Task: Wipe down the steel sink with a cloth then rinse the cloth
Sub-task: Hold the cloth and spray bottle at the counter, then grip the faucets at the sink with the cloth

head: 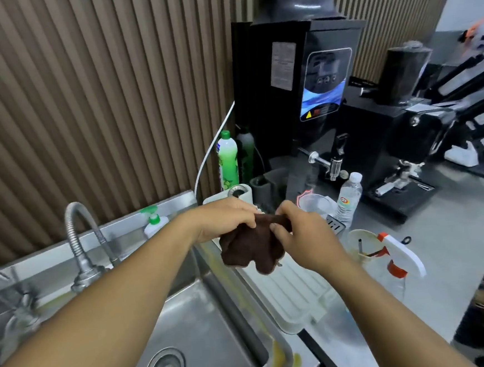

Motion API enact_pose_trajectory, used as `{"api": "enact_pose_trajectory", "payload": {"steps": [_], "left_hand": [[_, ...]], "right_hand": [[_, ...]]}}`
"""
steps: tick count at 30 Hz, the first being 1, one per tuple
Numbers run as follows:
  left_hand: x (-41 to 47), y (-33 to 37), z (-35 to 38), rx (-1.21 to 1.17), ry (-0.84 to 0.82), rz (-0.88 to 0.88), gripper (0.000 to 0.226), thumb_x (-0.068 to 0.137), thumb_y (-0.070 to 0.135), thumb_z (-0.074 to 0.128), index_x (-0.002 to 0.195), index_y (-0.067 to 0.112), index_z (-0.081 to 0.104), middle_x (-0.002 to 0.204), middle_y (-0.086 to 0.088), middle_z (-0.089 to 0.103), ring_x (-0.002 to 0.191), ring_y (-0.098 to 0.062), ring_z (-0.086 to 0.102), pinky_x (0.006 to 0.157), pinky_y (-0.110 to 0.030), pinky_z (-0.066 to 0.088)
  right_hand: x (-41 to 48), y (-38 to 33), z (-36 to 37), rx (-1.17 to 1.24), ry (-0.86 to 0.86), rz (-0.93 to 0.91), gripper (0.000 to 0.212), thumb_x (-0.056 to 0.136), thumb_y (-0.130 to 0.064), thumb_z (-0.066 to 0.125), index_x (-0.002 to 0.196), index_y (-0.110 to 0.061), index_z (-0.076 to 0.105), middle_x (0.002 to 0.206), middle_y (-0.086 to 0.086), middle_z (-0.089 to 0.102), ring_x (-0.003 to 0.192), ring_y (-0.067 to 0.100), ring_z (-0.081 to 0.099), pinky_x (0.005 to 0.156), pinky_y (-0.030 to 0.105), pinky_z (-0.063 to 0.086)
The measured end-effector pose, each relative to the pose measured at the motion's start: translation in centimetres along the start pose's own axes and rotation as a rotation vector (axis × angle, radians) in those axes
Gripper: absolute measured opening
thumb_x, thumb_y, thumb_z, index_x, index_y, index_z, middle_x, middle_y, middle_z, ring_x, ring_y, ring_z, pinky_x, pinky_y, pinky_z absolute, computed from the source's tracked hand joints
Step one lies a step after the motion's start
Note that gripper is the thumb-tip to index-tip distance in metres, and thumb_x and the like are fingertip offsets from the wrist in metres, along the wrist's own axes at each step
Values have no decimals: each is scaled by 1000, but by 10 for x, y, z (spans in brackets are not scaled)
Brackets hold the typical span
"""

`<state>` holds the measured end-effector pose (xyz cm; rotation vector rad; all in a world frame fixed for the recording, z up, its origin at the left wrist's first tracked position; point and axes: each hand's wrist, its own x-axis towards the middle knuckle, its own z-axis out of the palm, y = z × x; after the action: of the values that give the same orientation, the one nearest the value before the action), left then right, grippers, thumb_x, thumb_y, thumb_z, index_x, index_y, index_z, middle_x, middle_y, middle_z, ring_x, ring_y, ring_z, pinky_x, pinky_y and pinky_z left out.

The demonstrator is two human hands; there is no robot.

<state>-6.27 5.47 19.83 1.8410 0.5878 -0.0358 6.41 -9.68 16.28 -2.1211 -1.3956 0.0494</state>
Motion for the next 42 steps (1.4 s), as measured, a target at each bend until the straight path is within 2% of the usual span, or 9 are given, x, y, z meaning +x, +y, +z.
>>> {"api": "enact_pose_trajectory", "payload": {"steps": [4, 12, 20, 25, 30, 33, 37, 39, 42], "left_hand": [[-38, -4, -24, 72, 117, 32, 15, 91, 16, 70, 78, 22, 76, 78, -1, 70, 75, -15, 64, 71, -29, 49], [-129, -29, -68, -110, 337, -65, 22, 100, 13, 57, 106, -7, 63, 92, -17, 65, 87, -24, 63, 79, -38, 50], [-226, -46, -94, -167, 584, -119, 21, 96, 6, 64, 101, -14, 63, 88, -20, 69, 79, -24, 67, 75, -34, 54], [-268, -67, -107, -74, 724, -177, 18, 94, 11, 63, 99, -7, 66, 98, -35, 68, 82, -30, 64, 83, -50, 51], [-291, -86, -111, 11, 798, -307, 15, 93, 17, 57, 87, 10, 68, 71, -8, 66, 65, -20, 62, 60, -32, 48], [-297, -102, -113, -84, 807, -367, 19, 96, 17, 54, 99, 10, 72, 83, -12, 75, 75, -26, 71, 62, -33, 55], [-297, -130, -118, -227, 830, -437, 23, 99, 25, 55, 106, 13, 73, 93, -12, 78, 89, -31, 75, 83, -46, 61], [-293, -142, -121, -269, 853, -475, 25, 100, 30, 56, 107, 12, 72, 92, -12, 78, 90, -32, 75, 87, -49, 60], [-282, -157, -127, -298, 902, -502, 26, 100, 32, 55, 106, 13, 71, 89, -12, 78, 87, -31, 76, 88, -51, 59]], "right_hand": [[20, -38, 6, 128, 21, -181, 11, 91, -27, 67, 97, -23, 58, 83, -4, 68, 80, 25, 62, 67, 38, 47], [52, -127, 35, 237, -51, -509, 12, 91, -16, 66, 102, -20, 64, 93, -4, 59, 88, 17, 57, 74, 27, 38], [50, -222, 64, 397, -111, -691, 15, 90, -13, 65, 102, -23, 66, 96, -5, 62, 92, 16, 59, 82, 33, 46], [40, -265, 84, 436, -173, -758, 15, 88, -14, 63, 99, -25, 66, 94, -6, 63, 92, 17, 60, 82, 35, 47], [27, -283, 107, 462, -261, -736, 16, 88, -17, 59, 99, -27, 65, 91, -9, 62, 88, 13, 56, 81, 38, 49], [24, -280, 126, 376, -286, -591, 31, 88, -25, 54, 118, -29, 62, 121, -7, 59, 118, 15, 51, 95, 35, 46], [15, -264, 154, 107, -368, -378, 57, 94, -50, 57, 147, -38, 40, 166, 8, 6, 150, 28, 19, 110, 43, 37], [9, -258, 164, 11, -408, -348, 58, 93, -49, 60, 145, -42, 37, 164, 10, 4, 142, 32, 35, 99, 41, 46], [2, -257, 171, -106, -370, -372, 50, 96, -31, 53, 143, -36, 37, 143, 9, 33, 113, 34, 55, 76, 36, 44]]}}
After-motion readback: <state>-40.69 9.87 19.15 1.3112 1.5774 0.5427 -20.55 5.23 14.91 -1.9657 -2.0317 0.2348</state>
